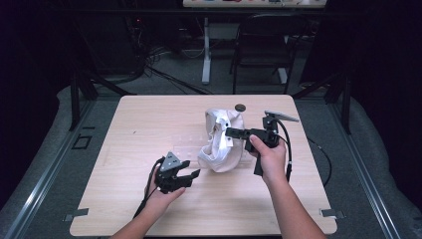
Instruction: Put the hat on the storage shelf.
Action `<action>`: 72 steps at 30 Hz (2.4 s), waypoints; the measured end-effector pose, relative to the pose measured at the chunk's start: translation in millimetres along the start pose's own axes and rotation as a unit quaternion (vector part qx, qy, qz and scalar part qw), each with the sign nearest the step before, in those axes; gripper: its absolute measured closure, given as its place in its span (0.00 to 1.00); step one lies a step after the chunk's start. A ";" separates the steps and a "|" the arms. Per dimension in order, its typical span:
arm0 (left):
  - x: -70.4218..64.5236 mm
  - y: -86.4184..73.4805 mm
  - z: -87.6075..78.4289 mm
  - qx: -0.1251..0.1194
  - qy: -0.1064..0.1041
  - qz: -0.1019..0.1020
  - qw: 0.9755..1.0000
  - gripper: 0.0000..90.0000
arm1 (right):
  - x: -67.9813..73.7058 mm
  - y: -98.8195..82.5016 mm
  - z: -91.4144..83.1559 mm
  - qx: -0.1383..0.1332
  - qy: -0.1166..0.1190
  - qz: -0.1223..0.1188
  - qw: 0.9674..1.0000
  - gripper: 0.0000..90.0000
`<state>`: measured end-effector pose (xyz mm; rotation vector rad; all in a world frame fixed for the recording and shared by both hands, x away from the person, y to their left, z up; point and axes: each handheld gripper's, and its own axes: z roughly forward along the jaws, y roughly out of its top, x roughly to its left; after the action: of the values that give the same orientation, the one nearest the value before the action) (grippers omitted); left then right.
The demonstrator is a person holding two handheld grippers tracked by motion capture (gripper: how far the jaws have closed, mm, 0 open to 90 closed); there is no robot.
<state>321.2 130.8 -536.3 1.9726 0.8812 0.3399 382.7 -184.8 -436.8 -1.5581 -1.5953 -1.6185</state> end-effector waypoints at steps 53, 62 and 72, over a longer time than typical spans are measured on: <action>52.6 -35.7 -38.7 0.013 0.076 -0.037 0.996 0.45 | -1.5 -49.4 -56.3 -0.048 -0.144 -0.171 0.973 0.53; 50.7 -36.0 -37.3 0.013 0.074 -0.036 0.996 0.45 | -24.7 -70.1 -66.6 -0.057 -0.161 -0.170 0.971 0.53; 49.2 -36.4 -36.1 0.019 0.075 -0.033 0.996 0.45 | -49.0 -92.8 -72.4 -0.065 -0.201 -0.181 0.961 0.54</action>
<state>319.9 200.0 -552.5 1.9669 1.0519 0.4405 288.3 -241.7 -500.9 -1.8369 -2.1296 -1.6902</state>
